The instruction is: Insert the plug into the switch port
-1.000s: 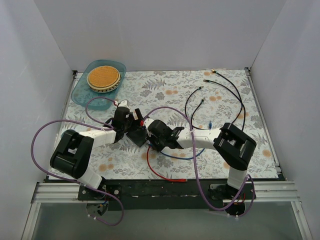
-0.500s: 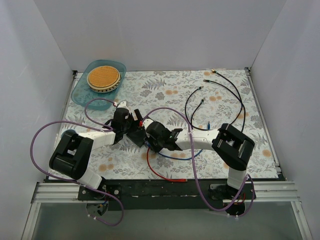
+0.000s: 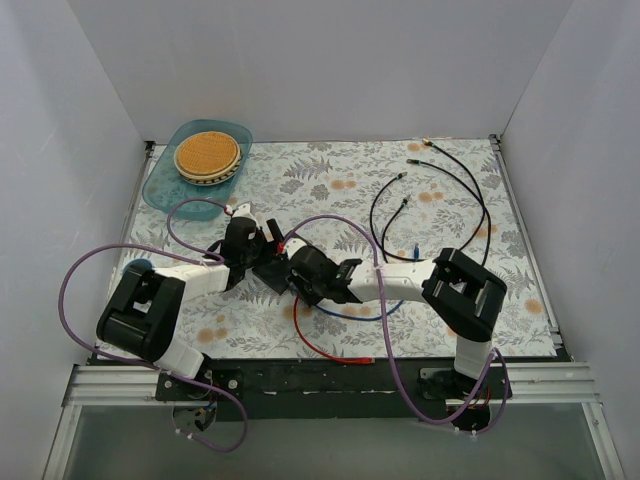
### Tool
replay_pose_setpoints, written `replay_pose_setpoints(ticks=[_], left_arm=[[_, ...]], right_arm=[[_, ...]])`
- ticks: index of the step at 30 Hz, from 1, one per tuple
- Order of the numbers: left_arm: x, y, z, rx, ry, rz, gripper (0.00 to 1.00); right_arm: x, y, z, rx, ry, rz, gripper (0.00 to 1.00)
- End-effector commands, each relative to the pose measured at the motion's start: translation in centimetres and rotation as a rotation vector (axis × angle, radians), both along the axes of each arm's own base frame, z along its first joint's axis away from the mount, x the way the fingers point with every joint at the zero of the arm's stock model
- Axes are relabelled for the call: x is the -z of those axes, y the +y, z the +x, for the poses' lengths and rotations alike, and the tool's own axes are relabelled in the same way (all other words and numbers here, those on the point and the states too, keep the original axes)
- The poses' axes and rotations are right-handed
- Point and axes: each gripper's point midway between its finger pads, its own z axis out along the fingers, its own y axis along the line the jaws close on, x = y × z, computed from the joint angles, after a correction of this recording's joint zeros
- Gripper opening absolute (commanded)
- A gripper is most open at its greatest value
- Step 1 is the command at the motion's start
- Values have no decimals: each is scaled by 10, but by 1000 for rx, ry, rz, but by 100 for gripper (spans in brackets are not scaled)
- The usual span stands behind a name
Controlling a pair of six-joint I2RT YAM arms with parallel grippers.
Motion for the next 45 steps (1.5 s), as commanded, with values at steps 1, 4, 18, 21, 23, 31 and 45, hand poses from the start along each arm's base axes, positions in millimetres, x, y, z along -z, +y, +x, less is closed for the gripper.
replay_pose_setpoints(ticks=[1, 4, 18, 21, 23, 31, 45], left_arm=[[3, 1, -17, 14, 48, -2, 85], [2, 1, -17, 15, 46, -4, 85], [-1, 3, -16, 12, 40, 8, 86], [-2, 2, -16, 12, 41, 3, 86], [-4, 0, -15, 20, 37, -5, 86], [-4, -5, -18, 32, 51, -39, 86], [-1, -7, -24, 71, 51, -33, 87]], right_arm=[[-11, 10, 17, 59, -69, 16, 1], [-13, 9, 19, 69, -81, 16, 1], [-23, 11, 25, 107, -127, 16, 1], [-23, 13, 24, 98, -127, 18, 1], [-22, 15, 22, 89, -129, 17, 1], [-29, 33, 11, 34, -150, 40, 1], [-40, 37, 14, 41, -197, 56, 1]])
